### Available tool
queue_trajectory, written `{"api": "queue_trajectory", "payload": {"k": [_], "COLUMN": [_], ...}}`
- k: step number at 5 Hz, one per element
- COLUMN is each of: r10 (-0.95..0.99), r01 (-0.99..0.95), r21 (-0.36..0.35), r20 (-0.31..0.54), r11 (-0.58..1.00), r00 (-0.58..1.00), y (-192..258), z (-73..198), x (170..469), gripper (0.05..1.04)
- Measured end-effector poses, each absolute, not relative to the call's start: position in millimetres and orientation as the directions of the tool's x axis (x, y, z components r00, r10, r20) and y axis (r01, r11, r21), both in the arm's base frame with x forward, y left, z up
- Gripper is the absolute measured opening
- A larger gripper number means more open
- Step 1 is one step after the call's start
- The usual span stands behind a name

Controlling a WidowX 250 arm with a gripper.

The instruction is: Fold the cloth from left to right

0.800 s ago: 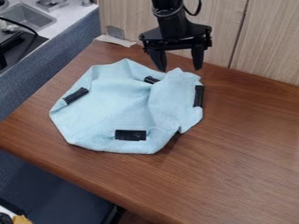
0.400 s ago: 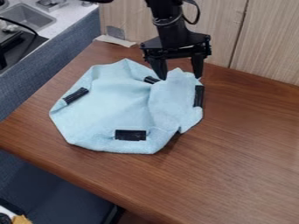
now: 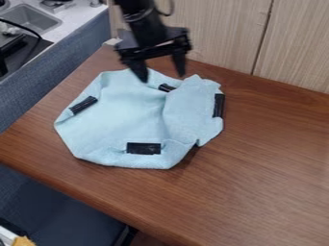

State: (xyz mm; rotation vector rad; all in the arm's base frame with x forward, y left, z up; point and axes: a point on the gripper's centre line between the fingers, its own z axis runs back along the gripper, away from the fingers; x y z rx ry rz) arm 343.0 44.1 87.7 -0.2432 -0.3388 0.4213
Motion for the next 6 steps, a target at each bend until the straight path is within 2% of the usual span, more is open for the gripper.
{"api": "queue_trajectory", "payload": {"k": [1, 2, 4, 6], "r10": [0.498, 0.534, 0.606, 0.647], "r01": [-0.436, -0.482, -0.579, -0.629], "r21": [-0.270, -0.245, -0.180, -0.152], "r20": [0.239, 0.234, 0.177, 0.143], "r11": [0.859, 0.841, 0.795, 0.763], "r00": [0.834, 0.813, 0.776, 0.749], "y": [75.9, 94.5, 128.0, 158.8], "z": [74.2, 67.5, 35.9, 15.0], "x": [319.4, 308.7, 293.9, 288.6], "gripper": [1.001, 1.001, 1.001, 1.001]}}
